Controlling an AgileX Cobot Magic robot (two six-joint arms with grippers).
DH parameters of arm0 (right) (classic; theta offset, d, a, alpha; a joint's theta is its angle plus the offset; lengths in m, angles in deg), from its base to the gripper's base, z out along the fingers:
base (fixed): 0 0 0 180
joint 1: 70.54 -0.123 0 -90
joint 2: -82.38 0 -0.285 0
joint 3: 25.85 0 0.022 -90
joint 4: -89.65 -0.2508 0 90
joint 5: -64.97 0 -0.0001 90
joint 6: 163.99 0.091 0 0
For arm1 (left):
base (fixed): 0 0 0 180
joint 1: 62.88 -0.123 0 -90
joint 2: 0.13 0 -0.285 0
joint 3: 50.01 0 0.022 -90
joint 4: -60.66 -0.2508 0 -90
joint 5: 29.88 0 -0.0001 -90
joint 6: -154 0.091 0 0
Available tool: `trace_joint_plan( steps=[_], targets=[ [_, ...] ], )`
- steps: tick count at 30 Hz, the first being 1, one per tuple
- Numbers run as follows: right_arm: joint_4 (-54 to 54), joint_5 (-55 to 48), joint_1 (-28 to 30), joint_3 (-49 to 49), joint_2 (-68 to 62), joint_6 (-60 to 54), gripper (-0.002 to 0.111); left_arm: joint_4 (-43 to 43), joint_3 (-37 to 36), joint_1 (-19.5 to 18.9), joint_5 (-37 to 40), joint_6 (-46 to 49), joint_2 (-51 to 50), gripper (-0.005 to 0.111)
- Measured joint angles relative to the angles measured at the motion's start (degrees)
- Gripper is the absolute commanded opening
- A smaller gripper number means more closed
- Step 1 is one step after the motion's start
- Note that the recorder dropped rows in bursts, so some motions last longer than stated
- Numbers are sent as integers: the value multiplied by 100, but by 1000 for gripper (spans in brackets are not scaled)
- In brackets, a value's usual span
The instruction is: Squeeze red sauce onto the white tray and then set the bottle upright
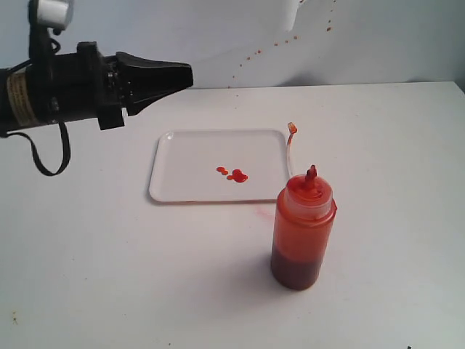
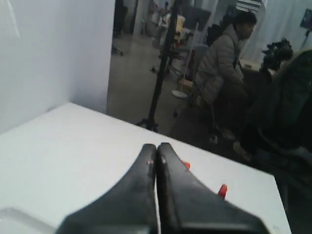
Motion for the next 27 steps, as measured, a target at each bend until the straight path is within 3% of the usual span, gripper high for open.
trace_joint_plan(
  steps=[6, 9, 18, 27],
  targets=[
    [-13, 260, 0, -368, 792, 51, 0, 2043, -1571, 0, -12, 1316, 1025, 0],
    [-13, 303, 0, -497, 945, 51, 0, 2600, -2254, 0, -12, 1737, 1600, 0],
    [-13, 455, 0, -612, 969, 63, 0, 2839, -3286, 0, 295, 1870, 3719, 0],
    [-13, 455, 0, -612, 969, 74, 0, 2737, -3422, 0, 2543, 1696, 5968, 0]
  ],
)
